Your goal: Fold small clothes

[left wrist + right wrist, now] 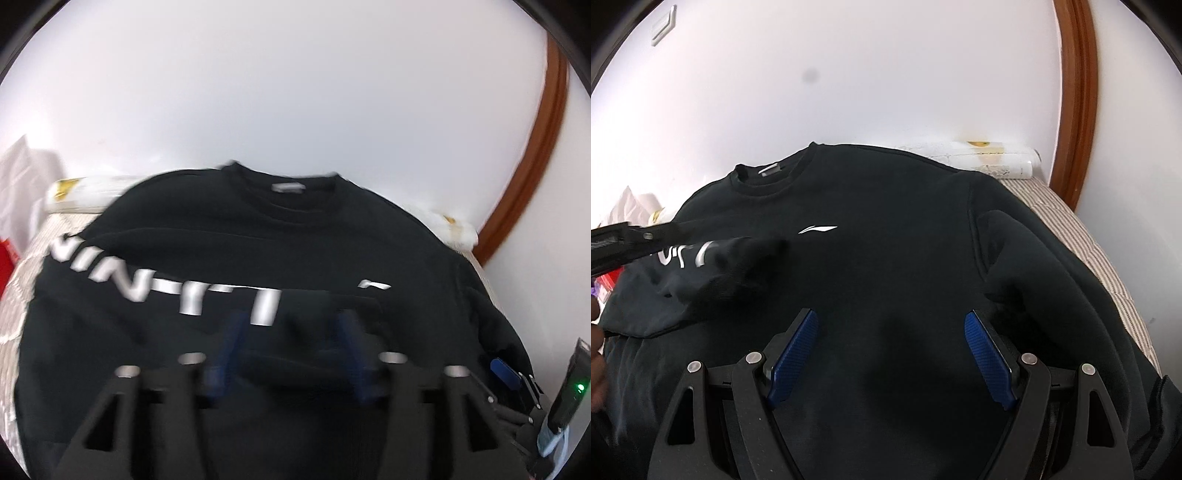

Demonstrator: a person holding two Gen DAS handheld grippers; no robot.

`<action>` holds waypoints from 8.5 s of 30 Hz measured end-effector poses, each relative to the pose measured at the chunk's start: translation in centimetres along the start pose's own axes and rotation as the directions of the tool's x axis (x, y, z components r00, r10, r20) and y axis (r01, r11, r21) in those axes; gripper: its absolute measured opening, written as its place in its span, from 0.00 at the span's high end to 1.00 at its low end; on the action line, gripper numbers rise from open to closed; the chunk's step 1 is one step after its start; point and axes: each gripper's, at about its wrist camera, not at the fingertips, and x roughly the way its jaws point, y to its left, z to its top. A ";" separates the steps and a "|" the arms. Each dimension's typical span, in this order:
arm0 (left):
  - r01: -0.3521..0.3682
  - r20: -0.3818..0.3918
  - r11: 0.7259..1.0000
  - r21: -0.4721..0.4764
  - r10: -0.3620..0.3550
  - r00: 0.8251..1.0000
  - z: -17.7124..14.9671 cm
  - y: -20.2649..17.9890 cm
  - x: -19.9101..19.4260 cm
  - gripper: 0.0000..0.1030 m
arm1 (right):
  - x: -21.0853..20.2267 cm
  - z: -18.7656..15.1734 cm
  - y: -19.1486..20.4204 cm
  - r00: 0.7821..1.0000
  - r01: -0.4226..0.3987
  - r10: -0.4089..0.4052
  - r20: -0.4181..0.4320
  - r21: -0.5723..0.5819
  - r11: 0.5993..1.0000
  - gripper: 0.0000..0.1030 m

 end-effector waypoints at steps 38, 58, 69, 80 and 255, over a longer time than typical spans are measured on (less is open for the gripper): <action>-0.220 0.021 0.954 -0.201 0.229 0.973 -2.3 23.8 -1.5 0.28 | 7.1 2.3 13.8 0.988 -0.151 0.149 -0.051 -0.056 0.987 0.85; -0.243 -0.016 0.958 -0.152 0.244 0.970 -2.7 22.3 -0.4 0.28 | -1.2 2.7 1.6 0.976 0.043 -0.070 0.206 0.132 0.990 0.86; -0.249 -0.033 0.957 -0.151 0.246 0.969 -2.6 22.3 -0.1 0.28 | 1.5 0.0 -1.0 0.986 0.165 -0.168 0.004 0.157 0.974 0.85; -0.244 -0.062 0.955 -0.168 0.237 0.970 -2.8 22.7 0.2 0.28 | 2.1 -1.1 -1.0 0.974 0.225 -0.223 -0.026 0.125 0.966 0.70; -0.117 -0.063 0.960 -0.254 0.104 0.993 -6.0 28.3 -7.1 0.24 | 7.4 -0.4 31.7 0.959 -0.283 0.264 -0.102 -0.270 0.920 0.57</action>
